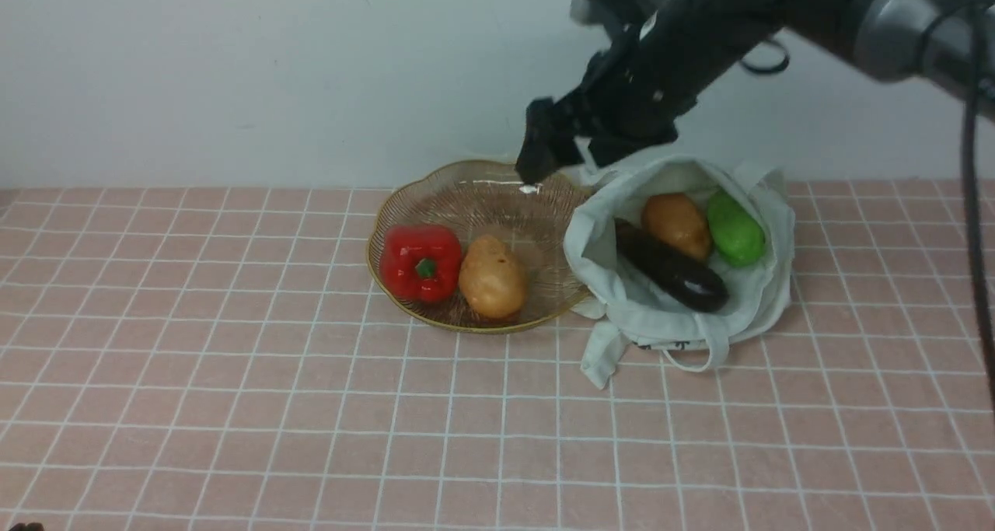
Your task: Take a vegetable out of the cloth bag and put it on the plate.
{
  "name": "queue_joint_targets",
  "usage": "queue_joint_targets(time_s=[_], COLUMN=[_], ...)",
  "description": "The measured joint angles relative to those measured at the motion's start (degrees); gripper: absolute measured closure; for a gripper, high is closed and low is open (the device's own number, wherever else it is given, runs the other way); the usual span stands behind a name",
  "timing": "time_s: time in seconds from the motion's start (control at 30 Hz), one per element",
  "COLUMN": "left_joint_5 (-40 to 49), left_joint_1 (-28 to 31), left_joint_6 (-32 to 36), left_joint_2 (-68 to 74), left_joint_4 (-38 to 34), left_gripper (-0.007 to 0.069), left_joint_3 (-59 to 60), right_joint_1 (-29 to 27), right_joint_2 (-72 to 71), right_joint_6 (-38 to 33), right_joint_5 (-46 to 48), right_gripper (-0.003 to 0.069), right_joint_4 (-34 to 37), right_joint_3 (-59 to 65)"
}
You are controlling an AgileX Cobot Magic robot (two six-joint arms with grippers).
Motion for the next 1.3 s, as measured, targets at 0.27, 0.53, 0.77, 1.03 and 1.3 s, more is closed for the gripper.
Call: queue_joint_targets(time_s=[0.27,0.53,0.77,1.03,1.3], left_joint_5=[0.0,0.0,0.0,0.0,0.0], left_joint_1=[0.0,0.0,0.0,0.0,0.0], left_joint_6=[0.0,0.0,0.0,0.0,0.0], left_joint_2=[0.0,0.0,0.0,0.0,0.0], left_joint_4=[0.0,0.0,0.0,0.0,0.0], left_gripper=[0.0629,0.0629,0.0629,0.0629,0.0629], left_joint_3=[0.0,0.0,0.0,0.0,0.0], right_joint_1=[-0.56,-0.56,-0.56,-0.56,-0.56], right_joint_2=[-19.12,-50.12,-89.8,-105.36,-109.72], right_joint_6=[5.36,6.84,5.58,1.88,0.66], right_joint_5=[1.99,1.2,-38.33,-51.62,-55.12], right_gripper=[0.0374,0.066,0.0674,0.0674,0.0674], right_joint_4=[-9.91,-12.71,-10.06,-4.6,-4.58], right_joint_3=[7.04,37.39,85.09,104.53,105.44])
